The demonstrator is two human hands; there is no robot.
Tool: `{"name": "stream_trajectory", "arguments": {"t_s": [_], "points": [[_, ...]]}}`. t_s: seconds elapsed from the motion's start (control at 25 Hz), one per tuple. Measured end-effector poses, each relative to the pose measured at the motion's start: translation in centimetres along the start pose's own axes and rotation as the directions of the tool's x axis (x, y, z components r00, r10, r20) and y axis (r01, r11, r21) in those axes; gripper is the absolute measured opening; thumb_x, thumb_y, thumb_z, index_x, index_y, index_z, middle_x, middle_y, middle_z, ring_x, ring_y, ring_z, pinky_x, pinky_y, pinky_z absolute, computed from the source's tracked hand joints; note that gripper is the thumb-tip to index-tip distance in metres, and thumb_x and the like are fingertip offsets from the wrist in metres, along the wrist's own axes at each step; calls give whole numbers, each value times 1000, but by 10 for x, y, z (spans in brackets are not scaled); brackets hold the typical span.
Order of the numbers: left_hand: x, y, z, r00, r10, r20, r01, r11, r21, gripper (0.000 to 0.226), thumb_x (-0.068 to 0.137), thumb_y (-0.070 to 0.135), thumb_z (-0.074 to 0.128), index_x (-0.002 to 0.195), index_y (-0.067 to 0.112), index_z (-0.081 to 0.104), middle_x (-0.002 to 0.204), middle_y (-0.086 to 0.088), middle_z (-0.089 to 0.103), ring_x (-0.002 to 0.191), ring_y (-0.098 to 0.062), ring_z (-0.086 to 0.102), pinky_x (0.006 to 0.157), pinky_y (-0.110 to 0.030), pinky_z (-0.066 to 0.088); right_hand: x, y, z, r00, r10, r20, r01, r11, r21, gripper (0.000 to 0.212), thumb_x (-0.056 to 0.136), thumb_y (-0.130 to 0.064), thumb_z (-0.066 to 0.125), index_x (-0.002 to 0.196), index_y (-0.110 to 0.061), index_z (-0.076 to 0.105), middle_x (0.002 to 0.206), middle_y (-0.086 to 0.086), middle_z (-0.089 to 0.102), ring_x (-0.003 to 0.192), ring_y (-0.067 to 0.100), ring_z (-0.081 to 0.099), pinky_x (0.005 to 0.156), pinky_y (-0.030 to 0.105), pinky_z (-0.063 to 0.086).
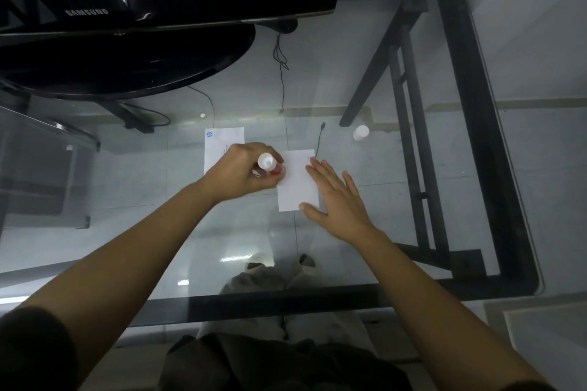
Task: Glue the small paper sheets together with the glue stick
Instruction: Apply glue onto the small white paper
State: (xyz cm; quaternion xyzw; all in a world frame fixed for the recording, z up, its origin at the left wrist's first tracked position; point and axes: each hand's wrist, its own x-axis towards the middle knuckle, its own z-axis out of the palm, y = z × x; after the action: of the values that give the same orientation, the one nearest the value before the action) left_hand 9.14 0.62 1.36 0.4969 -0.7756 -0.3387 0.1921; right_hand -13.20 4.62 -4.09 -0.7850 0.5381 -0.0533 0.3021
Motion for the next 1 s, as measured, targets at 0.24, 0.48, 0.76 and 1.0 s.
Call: {"name": "stream_trajectory", "arguments": {"t_s": [0.24,0.48,0.76,1.0], "points": [[6,3,0,991,-26,-131,27,1000,8,16,77,23,73,87,11,67,86,-1,69,72,-11,62,65,-3,42,0,-2,-2,1000,10,-3,-10,1000,13,74,87,-46,51,144,-24,8,156,-5,9,140,9,4,108,27,-12],[-13,11,20,996,7,84,-5,1000,-25,23,71,22,77,89,12,68,86,-5,71,71,-11,62,68,-4,42,-1,-4,-3,1000,18,-13,-18,1000,8,75,87,-46,53,144,-22,10,155,-2,12,141,13,8,110,33,-7],[25,3,3,993,-27,-115,28,1000,5,13,76,20,73,83,11,66,83,-2,69,68,-9,58,63,-3,40,-2,-4,-4,1000,14,-16,-14,1000,-6,75,87,-45,52,144,-22,8,156,-3,11,141,13,6,109,31,-9],[-14,14,31,1000,4,21,-3,1000,-22,22,73,23,76,89,11,67,87,-4,70,72,-11,61,69,-9,44,-3,-5,-6,1000,10,-21,-9,1000,18,75,86,-45,54,144,-20,12,155,0,14,141,15,9,111,34,-5]]}}
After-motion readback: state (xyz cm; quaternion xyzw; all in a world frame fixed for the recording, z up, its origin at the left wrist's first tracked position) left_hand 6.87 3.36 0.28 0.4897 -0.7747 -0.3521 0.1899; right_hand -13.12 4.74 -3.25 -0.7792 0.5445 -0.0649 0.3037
